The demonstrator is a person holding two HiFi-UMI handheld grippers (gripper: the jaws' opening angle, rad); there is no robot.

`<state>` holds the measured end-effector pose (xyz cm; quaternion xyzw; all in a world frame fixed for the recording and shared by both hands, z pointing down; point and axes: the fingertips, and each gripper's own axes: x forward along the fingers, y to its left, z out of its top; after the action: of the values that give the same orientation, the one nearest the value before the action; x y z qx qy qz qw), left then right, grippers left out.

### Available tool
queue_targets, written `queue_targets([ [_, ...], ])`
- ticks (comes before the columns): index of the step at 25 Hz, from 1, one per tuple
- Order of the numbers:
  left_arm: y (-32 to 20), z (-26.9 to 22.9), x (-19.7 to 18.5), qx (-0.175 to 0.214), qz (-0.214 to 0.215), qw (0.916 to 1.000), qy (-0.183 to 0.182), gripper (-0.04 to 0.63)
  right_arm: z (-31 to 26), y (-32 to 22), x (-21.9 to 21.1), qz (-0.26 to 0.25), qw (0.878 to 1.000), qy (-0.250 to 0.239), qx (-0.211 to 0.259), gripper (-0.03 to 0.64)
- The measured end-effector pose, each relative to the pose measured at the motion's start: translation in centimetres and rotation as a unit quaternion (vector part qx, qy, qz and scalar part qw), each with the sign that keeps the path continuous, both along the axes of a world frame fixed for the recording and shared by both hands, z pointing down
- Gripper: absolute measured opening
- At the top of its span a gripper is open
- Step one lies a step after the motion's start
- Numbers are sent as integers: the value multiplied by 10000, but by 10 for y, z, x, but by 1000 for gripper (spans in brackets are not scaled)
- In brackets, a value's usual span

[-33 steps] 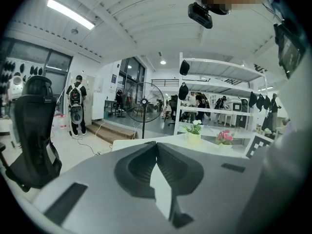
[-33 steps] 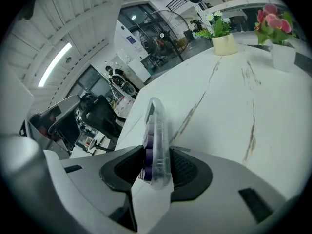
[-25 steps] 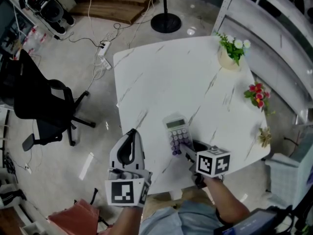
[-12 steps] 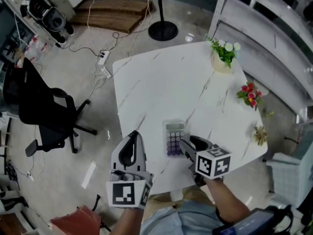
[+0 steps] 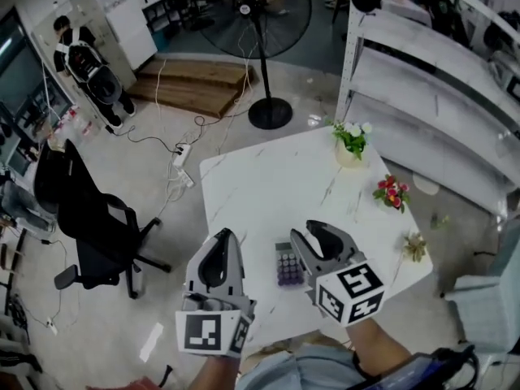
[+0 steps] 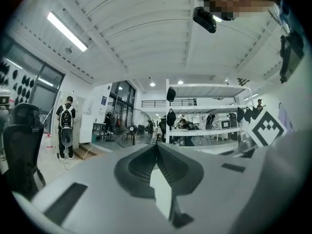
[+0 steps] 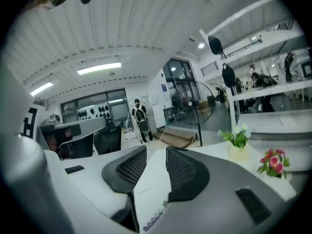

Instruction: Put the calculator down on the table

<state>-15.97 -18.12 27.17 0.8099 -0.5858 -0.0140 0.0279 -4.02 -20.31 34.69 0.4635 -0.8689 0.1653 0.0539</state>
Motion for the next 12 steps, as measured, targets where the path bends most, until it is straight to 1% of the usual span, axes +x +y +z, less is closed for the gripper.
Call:
queue_targets([
  [2, -1, -20, 1, 236, 24, 9997, 12, 6, -28, 0, -1, 17, 9992, 92, 399, 130],
  [5, 1, -47, 0, 551, 23, 9985, -24, 6, -61, 4, -3, 74, 9964, 164, 833, 104],
  [7, 4, -61, -1, 712, 14, 9975, -31, 6, -78, 8, -3, 153, 9939, 183, 1074, 79],
  [9, 7, -72, -1, 861, 14, 9963, -43, 6, -91, 10, -1, 233, 9912, 199, 1288, 41],
  [11, 9, -80, -1, 981, 21, 9952, -45, 6, -100, 13, 0, 273, 9886, 221, 1467, 18],
  [12, 10, -83, -1, 1024, 23, 9947, -41, 6, -104, 14, -1, 272, 9875, 227, 1536, 18],
])
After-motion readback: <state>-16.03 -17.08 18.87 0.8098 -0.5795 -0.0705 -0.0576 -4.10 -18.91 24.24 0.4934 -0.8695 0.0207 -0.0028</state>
